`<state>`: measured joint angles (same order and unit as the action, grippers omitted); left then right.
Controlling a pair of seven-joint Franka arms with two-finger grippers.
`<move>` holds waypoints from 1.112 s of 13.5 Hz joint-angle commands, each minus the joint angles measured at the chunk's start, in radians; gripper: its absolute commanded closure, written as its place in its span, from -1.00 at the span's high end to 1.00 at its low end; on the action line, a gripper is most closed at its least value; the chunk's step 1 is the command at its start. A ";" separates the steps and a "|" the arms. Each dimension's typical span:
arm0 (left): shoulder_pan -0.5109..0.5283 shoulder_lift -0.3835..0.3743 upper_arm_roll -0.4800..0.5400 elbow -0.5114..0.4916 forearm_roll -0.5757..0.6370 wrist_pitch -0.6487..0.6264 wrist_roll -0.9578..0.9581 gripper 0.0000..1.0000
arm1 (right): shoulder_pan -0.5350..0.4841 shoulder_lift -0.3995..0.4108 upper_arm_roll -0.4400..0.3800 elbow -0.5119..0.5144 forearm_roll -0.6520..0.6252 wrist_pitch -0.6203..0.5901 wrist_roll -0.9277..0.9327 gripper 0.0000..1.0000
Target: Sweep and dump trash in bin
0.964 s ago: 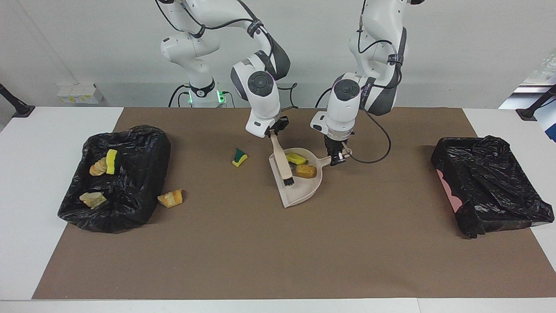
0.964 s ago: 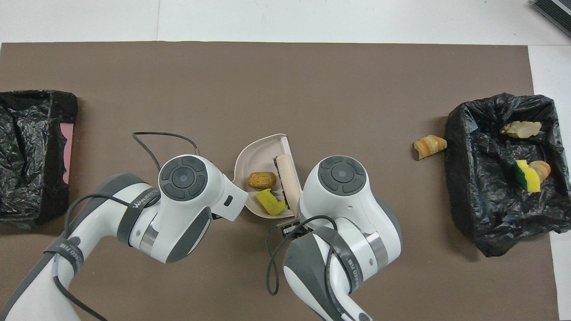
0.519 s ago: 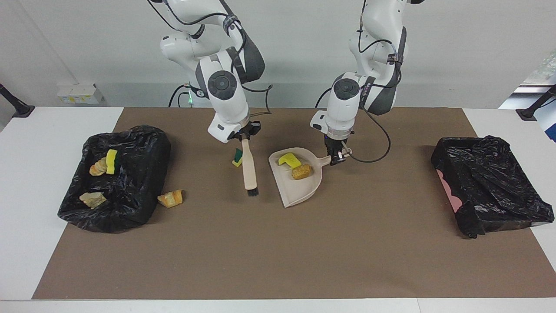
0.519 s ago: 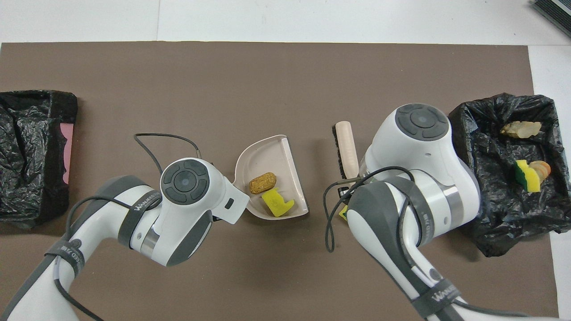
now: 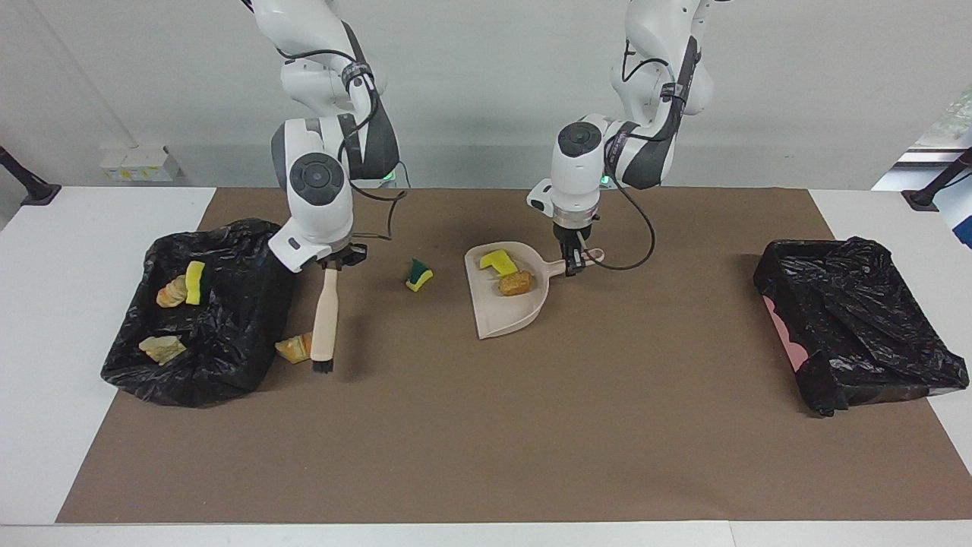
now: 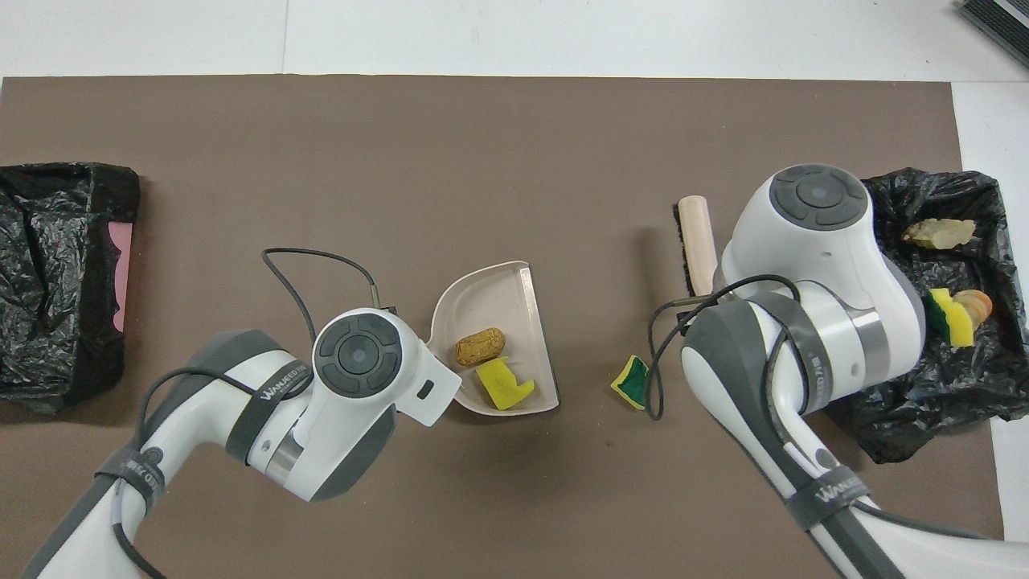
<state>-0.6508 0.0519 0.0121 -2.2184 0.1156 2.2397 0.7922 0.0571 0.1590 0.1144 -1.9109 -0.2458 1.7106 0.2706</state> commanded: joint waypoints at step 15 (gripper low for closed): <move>-0.020 -0.044 0.009 -0.064 0.024 0.023 -0.088 -1.00 | 0.256 0.066 0.028 0.005 0.293 0.140 0.088 -1.00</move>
<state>-0.6632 0.0380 0.0119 -2.2387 0.1165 2.2412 0.7281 0.3082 0.2068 0.1394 -1.9725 0.0224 1.8913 0.3331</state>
